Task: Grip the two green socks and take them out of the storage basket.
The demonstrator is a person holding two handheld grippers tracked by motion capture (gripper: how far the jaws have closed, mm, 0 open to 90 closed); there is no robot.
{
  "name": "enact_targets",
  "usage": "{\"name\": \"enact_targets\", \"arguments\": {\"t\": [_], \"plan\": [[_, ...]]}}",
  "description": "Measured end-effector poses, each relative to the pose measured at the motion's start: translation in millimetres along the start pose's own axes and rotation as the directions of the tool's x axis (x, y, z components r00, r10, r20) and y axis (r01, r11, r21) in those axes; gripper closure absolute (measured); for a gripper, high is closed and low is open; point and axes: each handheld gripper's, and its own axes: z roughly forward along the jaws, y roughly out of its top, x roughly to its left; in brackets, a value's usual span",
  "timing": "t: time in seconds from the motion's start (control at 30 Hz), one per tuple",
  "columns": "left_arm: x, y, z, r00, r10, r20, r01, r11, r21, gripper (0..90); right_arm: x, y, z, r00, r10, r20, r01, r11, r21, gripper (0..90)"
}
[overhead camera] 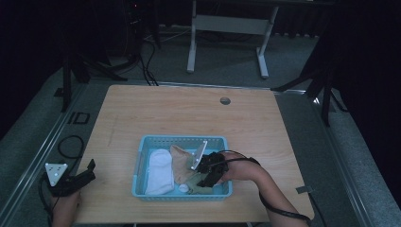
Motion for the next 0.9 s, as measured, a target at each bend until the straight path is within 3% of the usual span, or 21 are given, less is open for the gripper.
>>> {"name": "enact_targets", "arguments": {"t": [0.2,0.47,0.5,0.77,0.9], "plan": [[-0.1,0.0,0.1,1.0000,0.002,-0.004,-0.002,1.0000,0.002,0.3,0.2,0.6,4.8,0.9993,-0.007,0.038,0.006,1.000,0.027,56.1],[-0.1,0.0,0.1,1.0000,0.001,-0.002,-0.001,1.0000,0.000,0.3,1.9,2.2,-1.5,0.9981,-0.015,0.060,0.015,1.000,0.010,79.7],[0.0,0.0,0.1,1.0000,0.000,-0.002,0.000,1.0000,0.000,0.4,4.5,3.1,-5.9,0.9967,-0.035,0.073,0.035,0.999,0.006,83.5],[0.0,0.1,0.3,1.0000,0.002,-0.002,-0.002,1.0000,0.002,0.4,10.8,5.4,-24.0,0.9948,-0.062,0.081,0.064,0.998,-0.024,85.2],[-0.2,0.1,0.4,1.0000,0.000,-0.003,0.000,1.0000,0.000,0.4,13.0,8.2,-38.3,0.9924,-0.066,0.104,0.073,0.995,-0.067,85.2]]}}
